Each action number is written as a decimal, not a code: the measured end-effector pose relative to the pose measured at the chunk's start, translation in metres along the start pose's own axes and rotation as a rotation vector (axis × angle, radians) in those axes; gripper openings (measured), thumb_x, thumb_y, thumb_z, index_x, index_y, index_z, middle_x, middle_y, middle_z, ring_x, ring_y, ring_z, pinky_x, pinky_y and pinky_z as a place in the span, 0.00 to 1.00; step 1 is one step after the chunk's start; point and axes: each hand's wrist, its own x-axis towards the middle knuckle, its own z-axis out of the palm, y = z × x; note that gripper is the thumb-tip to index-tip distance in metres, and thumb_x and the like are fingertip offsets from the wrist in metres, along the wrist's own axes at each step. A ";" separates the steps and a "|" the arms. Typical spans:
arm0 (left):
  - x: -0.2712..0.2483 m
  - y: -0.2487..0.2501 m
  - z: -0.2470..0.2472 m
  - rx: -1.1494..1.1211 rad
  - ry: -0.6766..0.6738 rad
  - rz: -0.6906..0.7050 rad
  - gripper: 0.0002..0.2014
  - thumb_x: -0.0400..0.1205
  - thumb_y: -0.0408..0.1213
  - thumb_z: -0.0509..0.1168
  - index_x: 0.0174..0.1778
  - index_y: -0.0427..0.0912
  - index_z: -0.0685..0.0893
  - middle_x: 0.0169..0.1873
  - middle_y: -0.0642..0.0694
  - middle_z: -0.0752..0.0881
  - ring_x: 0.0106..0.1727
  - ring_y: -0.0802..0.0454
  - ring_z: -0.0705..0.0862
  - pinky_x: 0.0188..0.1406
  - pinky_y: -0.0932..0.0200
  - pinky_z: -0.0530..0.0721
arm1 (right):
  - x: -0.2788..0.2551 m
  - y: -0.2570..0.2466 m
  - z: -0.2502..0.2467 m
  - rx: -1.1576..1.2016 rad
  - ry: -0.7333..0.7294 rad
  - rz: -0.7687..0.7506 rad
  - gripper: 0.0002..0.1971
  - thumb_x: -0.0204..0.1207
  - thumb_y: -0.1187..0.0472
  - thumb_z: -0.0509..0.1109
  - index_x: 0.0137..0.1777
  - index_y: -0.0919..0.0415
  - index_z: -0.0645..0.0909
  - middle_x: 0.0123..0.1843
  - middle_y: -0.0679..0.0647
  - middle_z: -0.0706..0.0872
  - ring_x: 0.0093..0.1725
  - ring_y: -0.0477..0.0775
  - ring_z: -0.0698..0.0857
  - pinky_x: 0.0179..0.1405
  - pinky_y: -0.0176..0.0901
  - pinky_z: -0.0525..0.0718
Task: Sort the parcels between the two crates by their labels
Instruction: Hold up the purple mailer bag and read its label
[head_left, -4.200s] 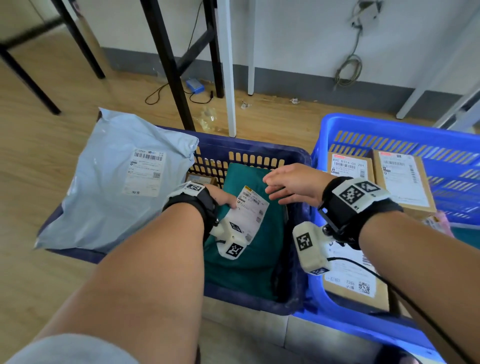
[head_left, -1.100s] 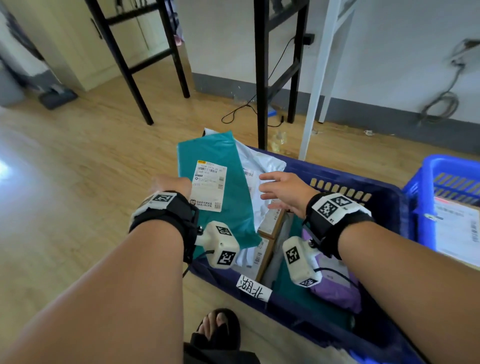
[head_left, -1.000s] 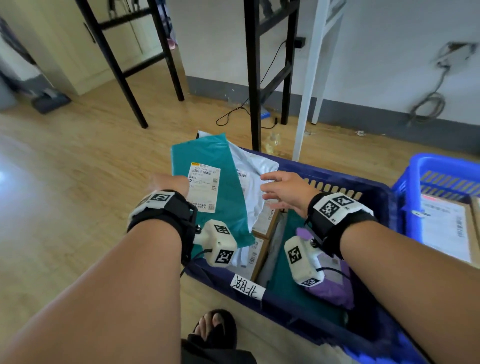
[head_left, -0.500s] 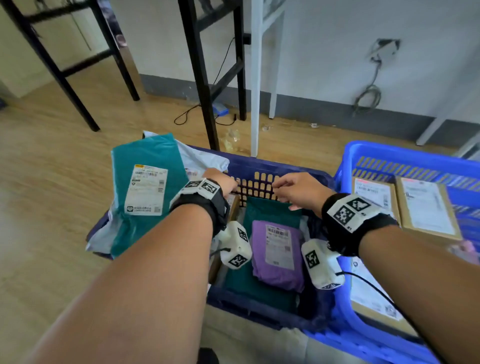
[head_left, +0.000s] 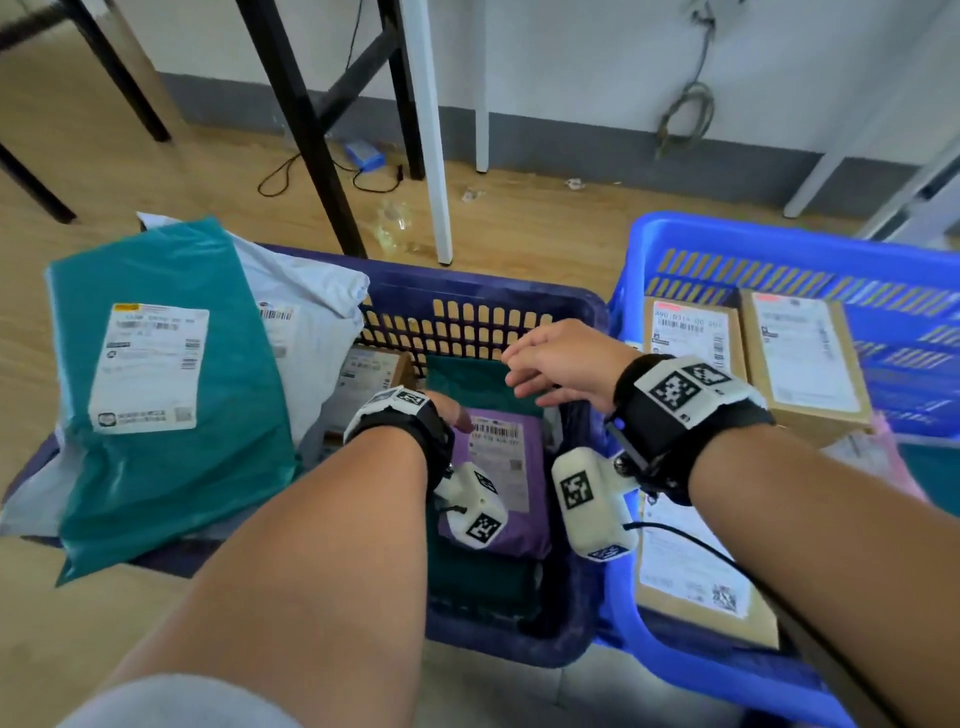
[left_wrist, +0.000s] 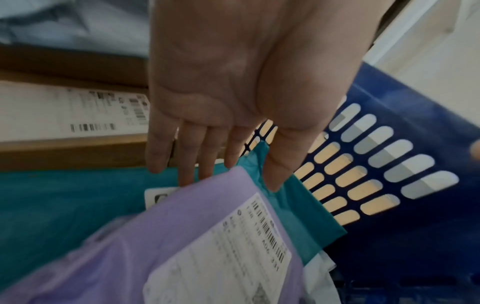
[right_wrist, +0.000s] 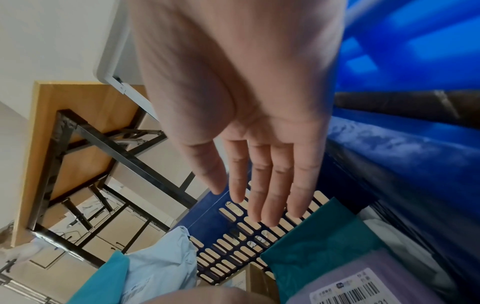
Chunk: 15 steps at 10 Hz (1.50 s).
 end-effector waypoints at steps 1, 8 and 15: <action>0.010 -0.004 0.009 -0.012 -0.070 -0.033 0.27 0.78 0.41 0.71 0.72 0.33 0.75 0.67 0.34 0.80 0.66 0.38 0.82 0.69 0.43 0.79 | 0.002 0.001 -0.002 -0.001 -0.016 -0.007 0.13 0.83 0.61 0.62 0.64 0.62 0.80 0.54 0.59 0.87 0.48 0.52 0.85 0.53 0.44 0.84; 0.008 -0.022 -0.015 -0.333 0.105 0.092 0.23 0.71 0.32 0.72 0.62 0.32 0.82 0.58 0.33 0.86 0.58 0.36 0.87 0.58 0.36 0.85 | -0.031 0.000 -0.003 -0.016 -0.013 -0.101 0.13 0.83 0.66 0.61 0.65 0.68 0.79 0.46 0.60 0.83 0.37 0.49 0.82 0.37 0.33 0.82; -0.190 -0.014 -0.059 -0.699 -0.038 0.495 0.15 0.80 0.24 0.65 0.63 0.33 0.80 0.51 0.36 0.89 0.46 0.44 0.89 0.41 0.54 0.89 | -0.133 0.003 -0.036 0.239 0.202 -0.211 0.12 0.79 0.65 0.69 0.62 0.60 0.80 0.52 0.57 0.88 0.43 0.54 0.86 0.49 0.48 0.85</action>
